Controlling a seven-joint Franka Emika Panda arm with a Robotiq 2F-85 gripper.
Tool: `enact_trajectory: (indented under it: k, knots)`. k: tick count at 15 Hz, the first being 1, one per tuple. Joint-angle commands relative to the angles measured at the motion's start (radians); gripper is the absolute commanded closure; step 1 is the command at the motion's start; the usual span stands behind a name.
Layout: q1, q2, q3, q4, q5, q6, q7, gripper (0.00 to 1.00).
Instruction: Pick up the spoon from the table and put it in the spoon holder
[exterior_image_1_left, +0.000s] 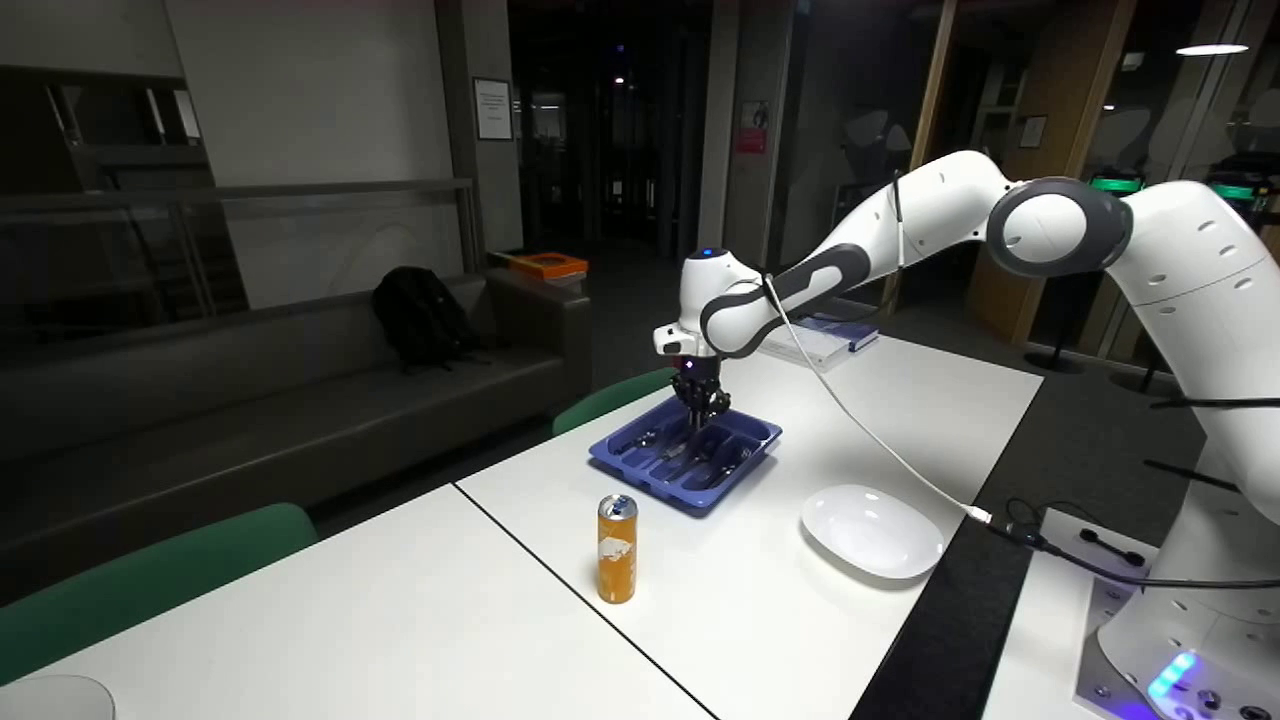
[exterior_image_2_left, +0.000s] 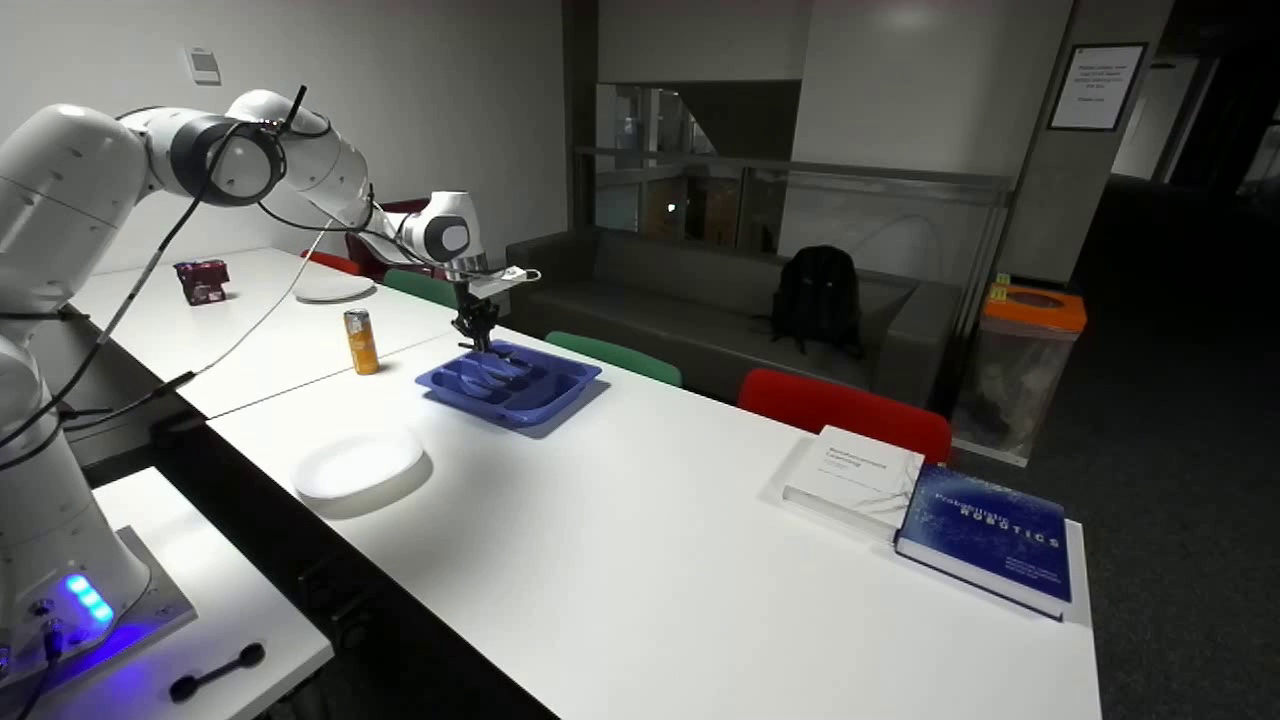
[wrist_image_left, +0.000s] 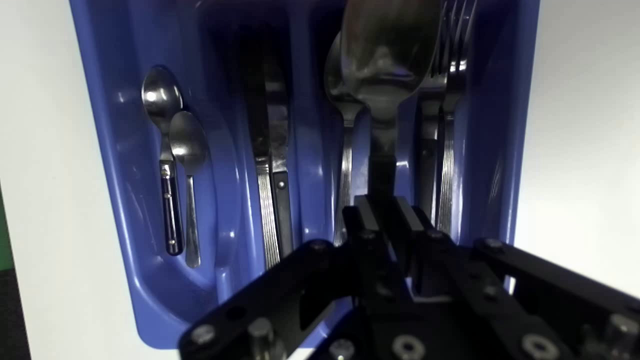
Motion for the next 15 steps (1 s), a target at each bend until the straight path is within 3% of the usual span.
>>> enact_trajectory:
  k: [1,5,6,15]
  knots:
    - [0.002,0.007,-0.001,0.006,0.000,-0.003,0.000,0.87]
    - [0.004,0.017,-0.001,0.014,-0.001,-0.003,0.000,0.87]
    - [0.004,0.017,-0.001,0.015,-0.001,-0.003,0.000,0.97]
    - [0.007,0.113,0.003,0.086,0.003,-0.047,-0.009,0.97]
